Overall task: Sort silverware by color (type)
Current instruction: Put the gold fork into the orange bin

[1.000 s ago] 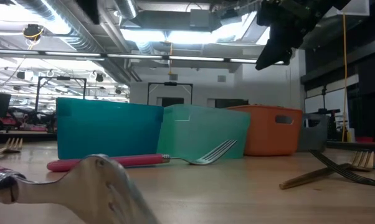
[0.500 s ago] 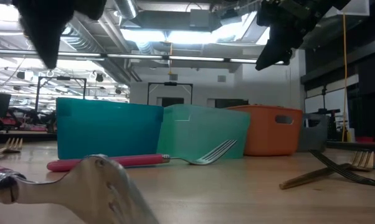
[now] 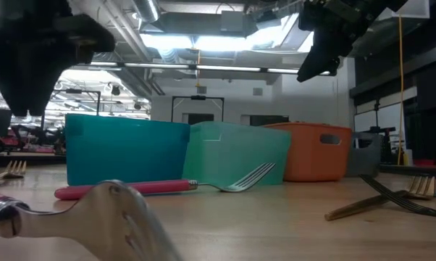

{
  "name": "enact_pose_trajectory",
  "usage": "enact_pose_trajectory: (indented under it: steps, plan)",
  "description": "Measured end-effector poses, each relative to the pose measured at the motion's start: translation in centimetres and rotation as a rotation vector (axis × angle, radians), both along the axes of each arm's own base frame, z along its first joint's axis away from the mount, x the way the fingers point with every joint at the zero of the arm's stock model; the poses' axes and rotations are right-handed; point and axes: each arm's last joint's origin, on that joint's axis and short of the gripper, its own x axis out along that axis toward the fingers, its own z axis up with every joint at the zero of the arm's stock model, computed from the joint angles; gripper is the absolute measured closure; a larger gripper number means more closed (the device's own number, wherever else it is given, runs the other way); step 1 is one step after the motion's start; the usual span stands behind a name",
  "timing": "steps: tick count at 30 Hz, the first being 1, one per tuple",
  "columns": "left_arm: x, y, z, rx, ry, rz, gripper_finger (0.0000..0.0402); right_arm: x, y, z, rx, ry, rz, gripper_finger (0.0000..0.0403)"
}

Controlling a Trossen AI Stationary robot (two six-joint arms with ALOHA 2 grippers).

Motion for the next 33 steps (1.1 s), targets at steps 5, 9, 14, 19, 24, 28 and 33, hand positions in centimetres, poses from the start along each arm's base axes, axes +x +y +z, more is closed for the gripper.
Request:
enact_pose_trajectory:
  steps: [5,9,14,19,24,28,33]
  plan:
    - [-0.3,0.0,-1.4,-0.054,0.010,0.092,0.0319,0.0,0.0,0.0,0.000,0.000,0.000,0.0299]
    - [-0.7,0.1,-2.4,-0.081,0.024,0.155,0.0319,0.0,0.0,0.0,0.000,0.001,0.000,0.0299]
    - [-0.9,0.2,-2.9,-0.084,0.025,0.218,0.0319,0.0,0.0,0.0,-0.002,0.001,0.001,0.0299]
    - [-1.0,0.2,-3.0,-0.086,0.029,0.277,0.0319,0.0,0.0,0.0,-0.003,0.001,0.002,0.0299]
    - [-1.0,0.1,-3.0,-0.085,0.023,0.320,0.0319,0.0,0.0,0.0,-0.003,0.001,0.002,0.0299]
    - [-1.0,-0.2,-3.4,-0.058,0.023,0.351,0.0319,0.0,0.0,0.0,-0.003,0.001,0.002,0.0299]
    - [-0.8,-0.8,-4.5,-0.035,0.046,0.353,0.0319,0.0,0.0,0.0,-0.003,0.002,0.002,0.0299]
